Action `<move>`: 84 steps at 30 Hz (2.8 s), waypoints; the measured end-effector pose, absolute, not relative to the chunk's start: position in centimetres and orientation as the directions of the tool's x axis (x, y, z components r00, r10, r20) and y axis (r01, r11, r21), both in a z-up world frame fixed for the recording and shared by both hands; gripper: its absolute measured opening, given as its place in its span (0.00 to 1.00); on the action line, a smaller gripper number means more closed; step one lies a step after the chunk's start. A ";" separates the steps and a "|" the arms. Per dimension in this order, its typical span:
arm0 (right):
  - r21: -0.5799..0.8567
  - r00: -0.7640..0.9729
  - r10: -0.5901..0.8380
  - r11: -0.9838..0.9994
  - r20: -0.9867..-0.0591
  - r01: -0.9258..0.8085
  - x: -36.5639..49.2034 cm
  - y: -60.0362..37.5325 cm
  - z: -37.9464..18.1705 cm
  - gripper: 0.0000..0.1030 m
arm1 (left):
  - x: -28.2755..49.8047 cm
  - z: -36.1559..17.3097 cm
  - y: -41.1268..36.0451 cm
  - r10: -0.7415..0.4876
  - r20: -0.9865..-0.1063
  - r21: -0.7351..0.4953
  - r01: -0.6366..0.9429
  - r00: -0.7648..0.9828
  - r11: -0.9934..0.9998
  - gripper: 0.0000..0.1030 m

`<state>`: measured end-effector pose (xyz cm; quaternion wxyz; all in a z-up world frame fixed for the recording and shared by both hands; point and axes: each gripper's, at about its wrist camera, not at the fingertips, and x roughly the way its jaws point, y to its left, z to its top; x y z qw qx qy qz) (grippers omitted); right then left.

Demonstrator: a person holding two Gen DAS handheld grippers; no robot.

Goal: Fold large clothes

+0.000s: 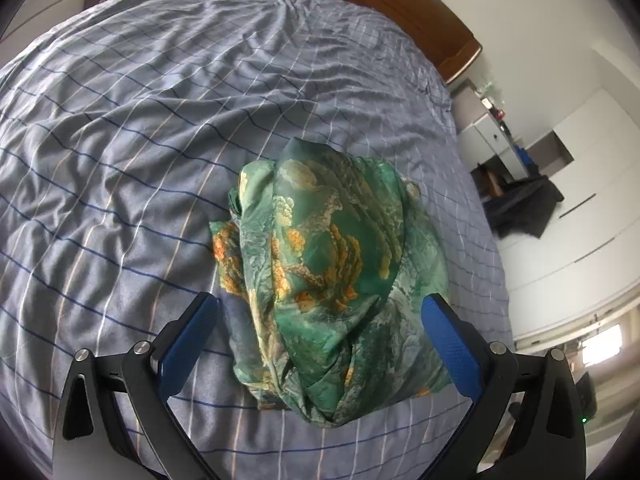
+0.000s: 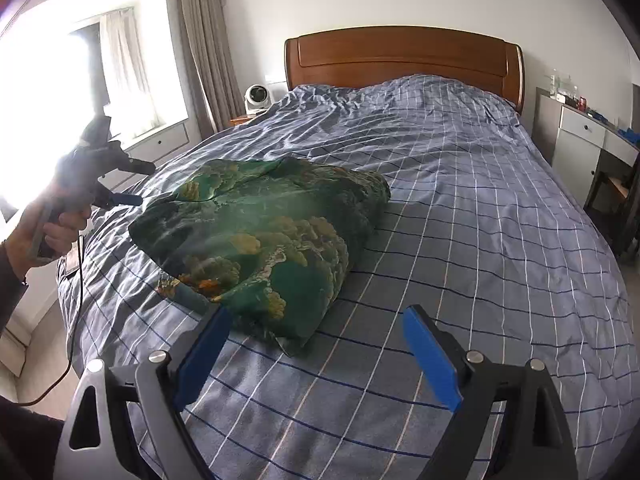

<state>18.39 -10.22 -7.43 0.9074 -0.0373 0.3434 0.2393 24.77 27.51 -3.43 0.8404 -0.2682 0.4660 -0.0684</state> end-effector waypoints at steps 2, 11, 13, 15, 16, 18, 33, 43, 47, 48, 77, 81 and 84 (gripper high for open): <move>0.091 0.648 0.411 0.879 -0.641 -0.468 18.3 -10.0 -7.4 0.88 | 24.7 -3.4 27.4 -0.362 -0.750 -0.508 -0.132 0.554 0.851 0.99; 0.092 0.633 0.415 0.874 -0.654 -0.477 18.2 -9.5 -7.5 0.88 | 25.8 -2.0 29.3 -0.406 -0.699 -0.570 -0.116 0.589 0.813 0.99; 0.087 0.637 0.418 0.871 -0.647 -0.483 17.9 -9.4 -7.4 0.88 | 27.1 -2.7 29.1 -0.454 -0.708 -0.590 -0.099 0.541 0.801 0.99; 0.087 0.634 0.420 0.869 -0.649 -0.487 17.9 -9.4 -7.5 0.88 | 28.1 -3.7 28.3 -0.449 -0.730 -0.573 -0.104 0.515 0.813 0.99; 0.091 0.631 0.422 0.868 -0.651 -0.488 17.9 -9.4 -7.6 0.88 | 28.6 -4.2 27.9 -0.451 -0.738 -0.568 -0.101 0.501 0.817 0.99; 0.097 0.625 0.426 0.867 -0.654 -0.489 17.9 -9.3 -7.7 0.87 | 29.7 -6.3 27.1 -0.390 -0.795 -0.500 -0.137 0.465 0.855 0.98; 0.160 0.617 0.432 0.880 -0.658 -0.446 21.0 -10.4 -7.6 0.88 | 30.3 -15.6 29.6 -0.558 -0.739 -0.659 -0.232 0.378 0.716 1.00; 0.447 0.506 0.548 0.837 -0.666 -0.317 28.6 -11.9 -10.3 0.87 | 30.6 -17.4 29.9 -0.623 -0.683 -0.721 -0.221 0.381 0.656 1.00; 0.567 0.425 0.612 0.787 -0.667 -0.244 31.6 -11.6 -13.0 0.88 | 30.8 -17.4 30.2 -0.630 -0.681 -0.724 -0.215 0.372 0.656 1.00; 0.580 0.416 0.621 0.780 -0.664 -0.237 32.0 -11.4 -13.5 0.88 | 30.8 -17.5 30.2 -0.631 -0.681 -0.724 -0.213 0.371 0.656 1.00; 0.817 0.174 0.813 0.573 -0.556 -0.066 40.8 -6.5 -22.8 0.88 | 34.2 -20.3 28.5 -0.639 -0.676 -0.725 -0.175 0.367 0.666 1.00; 0.600 0.215 0.665 0.743 -0.715 -0.297 41.1 -2.7 -20.0 0.80 | 33.9 -19.4 27.6 -0.602 -0.689 -0.701 -0.157 0.404 0.696 0.67; 0.468 0.268 0.610 0.766 -0.746 -0.440 39.9 -0.5 -17.8 0.74 | 33.1 -17.3 26.8 -0.546 -0.711 -0.653 -0.130 0.443 0.746 0.52</move>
